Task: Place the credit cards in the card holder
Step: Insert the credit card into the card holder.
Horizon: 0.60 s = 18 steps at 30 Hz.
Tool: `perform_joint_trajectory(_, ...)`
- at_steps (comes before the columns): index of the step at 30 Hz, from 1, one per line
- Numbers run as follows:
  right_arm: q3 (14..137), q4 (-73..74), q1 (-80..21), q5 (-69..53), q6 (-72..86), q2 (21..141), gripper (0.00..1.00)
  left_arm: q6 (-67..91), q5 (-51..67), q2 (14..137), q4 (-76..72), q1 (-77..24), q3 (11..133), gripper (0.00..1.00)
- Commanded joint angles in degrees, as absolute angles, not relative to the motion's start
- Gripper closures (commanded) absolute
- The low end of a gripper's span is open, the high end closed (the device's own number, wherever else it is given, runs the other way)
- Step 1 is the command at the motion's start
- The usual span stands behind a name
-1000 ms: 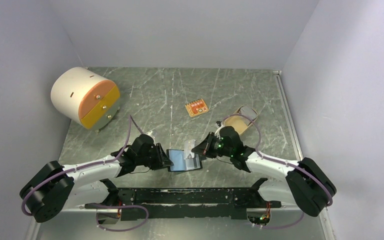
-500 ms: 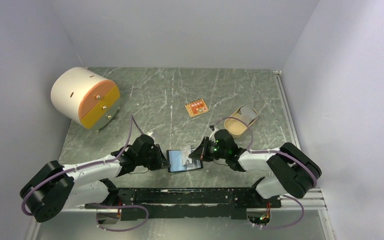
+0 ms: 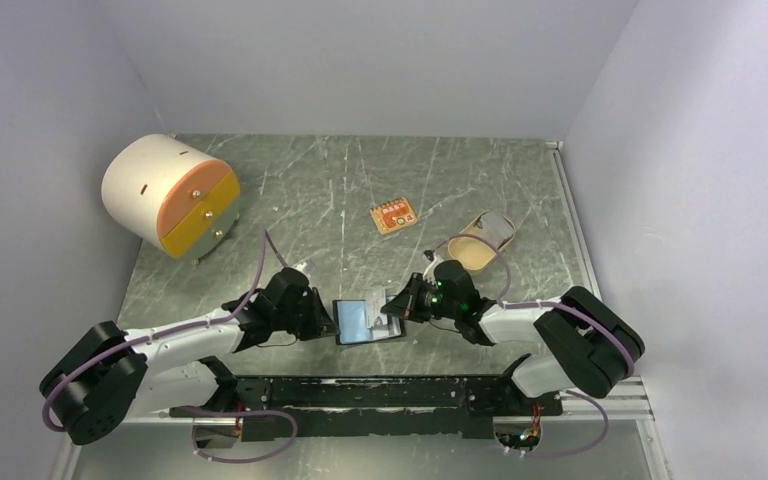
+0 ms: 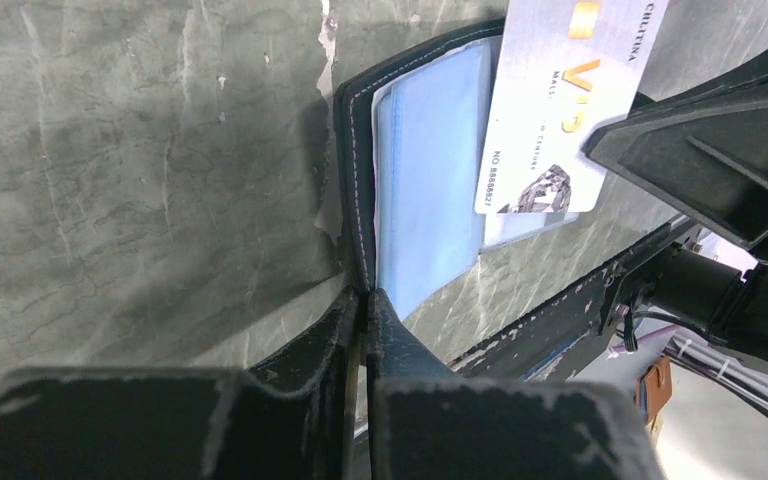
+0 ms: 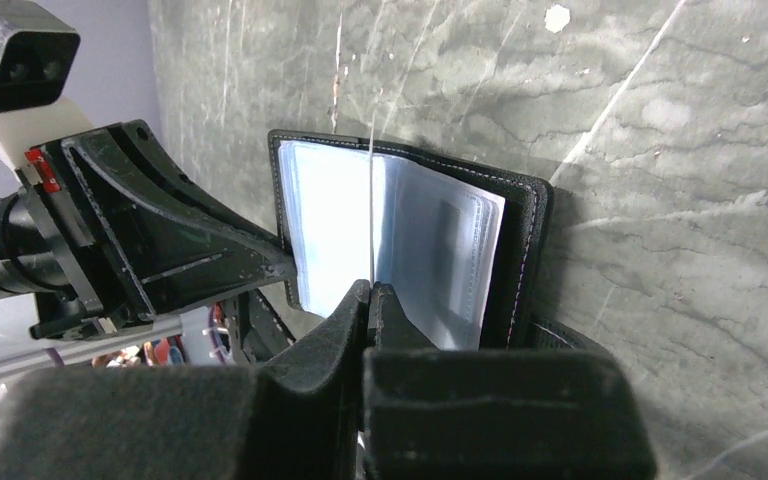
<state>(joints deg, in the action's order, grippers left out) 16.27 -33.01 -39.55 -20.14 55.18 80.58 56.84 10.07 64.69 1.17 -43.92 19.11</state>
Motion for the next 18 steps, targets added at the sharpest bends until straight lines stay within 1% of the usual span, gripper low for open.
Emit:
perform_joint_trajectory(1,15.2,-33.5,-38.7,-19.1,53.8,79.1,1.00,55.6,8.5,63.5,2.7,-43.7,20.9,0.91)
perform_joint_trajectory(18,11.2,-44.1,-38.6,-22.7,55.6,84.4,1.00,55.9,9.5,64.2,1.3,-43.7,20.3,0.91)
